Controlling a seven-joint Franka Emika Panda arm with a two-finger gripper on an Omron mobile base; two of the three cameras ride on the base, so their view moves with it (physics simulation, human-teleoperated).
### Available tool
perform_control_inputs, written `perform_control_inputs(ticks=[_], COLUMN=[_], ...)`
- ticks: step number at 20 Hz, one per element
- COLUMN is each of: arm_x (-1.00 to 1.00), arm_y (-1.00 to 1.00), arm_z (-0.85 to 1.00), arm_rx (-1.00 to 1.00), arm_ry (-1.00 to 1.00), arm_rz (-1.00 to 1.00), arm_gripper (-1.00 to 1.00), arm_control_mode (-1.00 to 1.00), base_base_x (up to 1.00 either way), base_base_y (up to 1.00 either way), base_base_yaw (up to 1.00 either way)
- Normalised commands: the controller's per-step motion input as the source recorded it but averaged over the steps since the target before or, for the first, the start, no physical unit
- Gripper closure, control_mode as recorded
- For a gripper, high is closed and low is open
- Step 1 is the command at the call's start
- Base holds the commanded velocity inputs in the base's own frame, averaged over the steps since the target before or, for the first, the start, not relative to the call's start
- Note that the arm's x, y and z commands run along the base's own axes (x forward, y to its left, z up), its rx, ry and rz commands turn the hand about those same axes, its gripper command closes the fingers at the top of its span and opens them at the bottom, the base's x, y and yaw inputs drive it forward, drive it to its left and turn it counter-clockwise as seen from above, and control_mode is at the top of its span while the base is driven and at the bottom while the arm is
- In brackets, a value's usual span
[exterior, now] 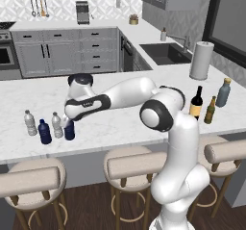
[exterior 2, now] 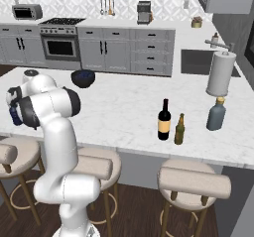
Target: Move the plastic bottles in the middle to the plastics group, and the glass bottles in the middle to the glass group.
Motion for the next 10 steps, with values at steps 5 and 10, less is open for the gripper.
perform_control_inputs(ticks=[5, 10], arm_x=[-0.03, 0.0], arm_y=[0.09, 0.0], arm_z=[0.0, 0.0], arm_rx=[0.0, 0.0], arm_ry=[0.0, 0.0], arm_rz=[0.01, 0.0], arm_gripper=[1.0, 1.0], arm_control_mode=[-1.0, -1.0], base_base_x=[0.0, 0.0], base_base_y=[0.0, 0.0], base_base_yaw=[0.0, 0.0])
